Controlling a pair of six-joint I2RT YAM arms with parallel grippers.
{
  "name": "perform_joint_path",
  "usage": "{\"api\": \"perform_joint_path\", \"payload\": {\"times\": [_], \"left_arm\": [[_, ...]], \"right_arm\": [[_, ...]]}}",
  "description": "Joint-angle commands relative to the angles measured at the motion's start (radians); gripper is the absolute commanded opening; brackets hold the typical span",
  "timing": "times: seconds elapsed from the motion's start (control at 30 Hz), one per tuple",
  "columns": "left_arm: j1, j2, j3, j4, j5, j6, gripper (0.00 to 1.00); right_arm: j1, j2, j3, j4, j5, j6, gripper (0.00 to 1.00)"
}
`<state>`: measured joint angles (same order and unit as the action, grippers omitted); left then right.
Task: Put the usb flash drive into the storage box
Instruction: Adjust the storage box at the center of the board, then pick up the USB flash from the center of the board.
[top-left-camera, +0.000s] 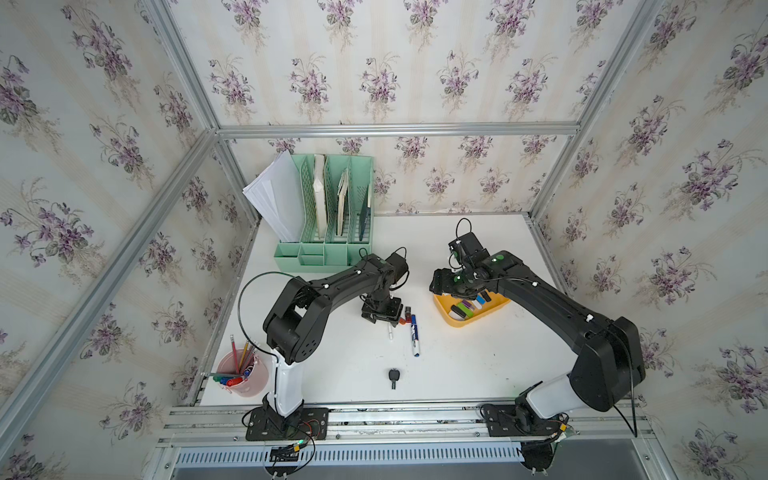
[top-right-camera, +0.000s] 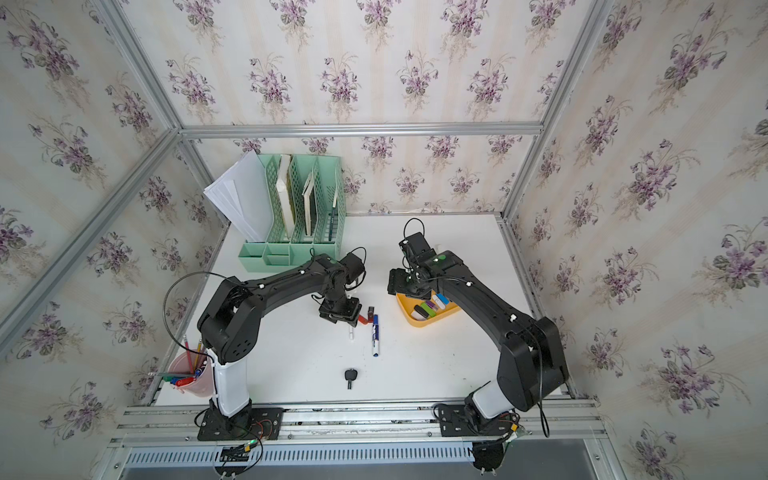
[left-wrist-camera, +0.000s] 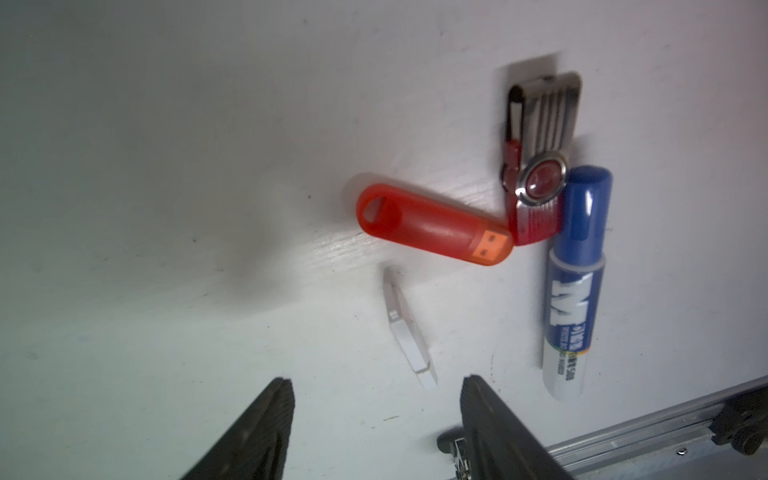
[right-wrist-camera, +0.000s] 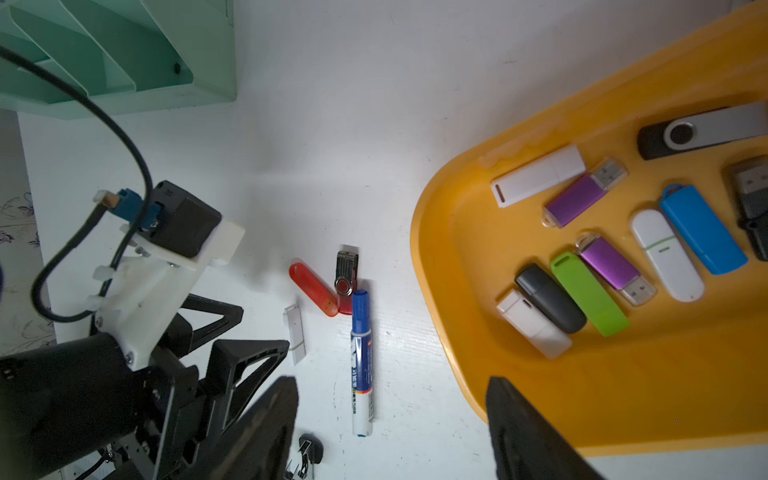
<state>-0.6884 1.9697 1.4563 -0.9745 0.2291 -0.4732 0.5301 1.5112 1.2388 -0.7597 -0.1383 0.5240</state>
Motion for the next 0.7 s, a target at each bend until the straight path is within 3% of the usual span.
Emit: {"api": "perform_joint_path", "payload": {"times": [0.0,0.37,0.67], "left_arm": [[-0.015,0.013,-0.003,0.011,-0.021,-0.028,0.65],[-0.04,0.034,-0.048,0.06,-0.066,-0.071,0.56],[-0.058,0.061,-0.048,0.11,-0.073,-0.1,0.37]], "right_arm": [[0.0,-0.008,-0.005,0.006,0.017,0.01,0.76],[0.001,-0.025,-0.017,0.003,0.017,0.004,0.76],[0.0,-0.041,-0.054,0.017,0.008,0.006,0.76]]}}
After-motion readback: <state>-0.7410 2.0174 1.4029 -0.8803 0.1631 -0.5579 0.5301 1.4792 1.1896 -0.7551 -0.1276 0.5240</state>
